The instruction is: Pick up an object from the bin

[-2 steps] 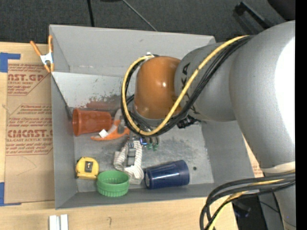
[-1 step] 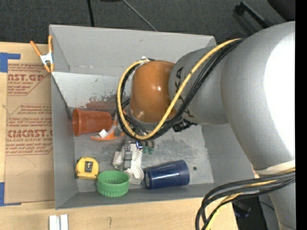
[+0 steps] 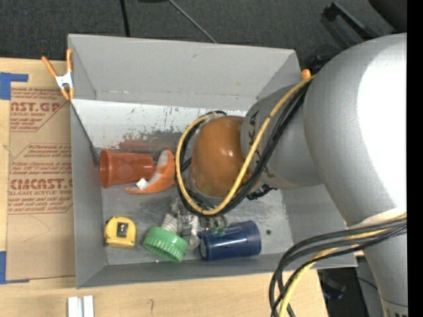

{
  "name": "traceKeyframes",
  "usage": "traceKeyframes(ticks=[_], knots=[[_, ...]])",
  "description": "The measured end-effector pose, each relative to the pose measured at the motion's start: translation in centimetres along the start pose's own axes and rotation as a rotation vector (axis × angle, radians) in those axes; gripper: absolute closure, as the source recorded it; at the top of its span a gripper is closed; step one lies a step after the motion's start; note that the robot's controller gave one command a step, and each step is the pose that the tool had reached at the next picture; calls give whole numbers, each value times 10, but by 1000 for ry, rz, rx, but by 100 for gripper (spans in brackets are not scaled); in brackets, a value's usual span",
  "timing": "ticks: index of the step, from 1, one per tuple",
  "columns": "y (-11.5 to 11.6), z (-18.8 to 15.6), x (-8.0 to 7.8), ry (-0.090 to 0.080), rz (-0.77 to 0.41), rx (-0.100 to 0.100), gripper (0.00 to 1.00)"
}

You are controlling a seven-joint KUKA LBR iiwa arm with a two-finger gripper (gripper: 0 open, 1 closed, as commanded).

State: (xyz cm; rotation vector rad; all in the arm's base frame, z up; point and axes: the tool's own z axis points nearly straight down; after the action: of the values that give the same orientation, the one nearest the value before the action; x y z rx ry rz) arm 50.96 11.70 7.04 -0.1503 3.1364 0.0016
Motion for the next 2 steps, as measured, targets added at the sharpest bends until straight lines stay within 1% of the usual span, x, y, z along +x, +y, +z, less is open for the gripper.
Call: traceKeyframes(ticks=[1,2], knots=[[0,0,0,0,0,0,100],[2,-44,3,9,12,1,100]])
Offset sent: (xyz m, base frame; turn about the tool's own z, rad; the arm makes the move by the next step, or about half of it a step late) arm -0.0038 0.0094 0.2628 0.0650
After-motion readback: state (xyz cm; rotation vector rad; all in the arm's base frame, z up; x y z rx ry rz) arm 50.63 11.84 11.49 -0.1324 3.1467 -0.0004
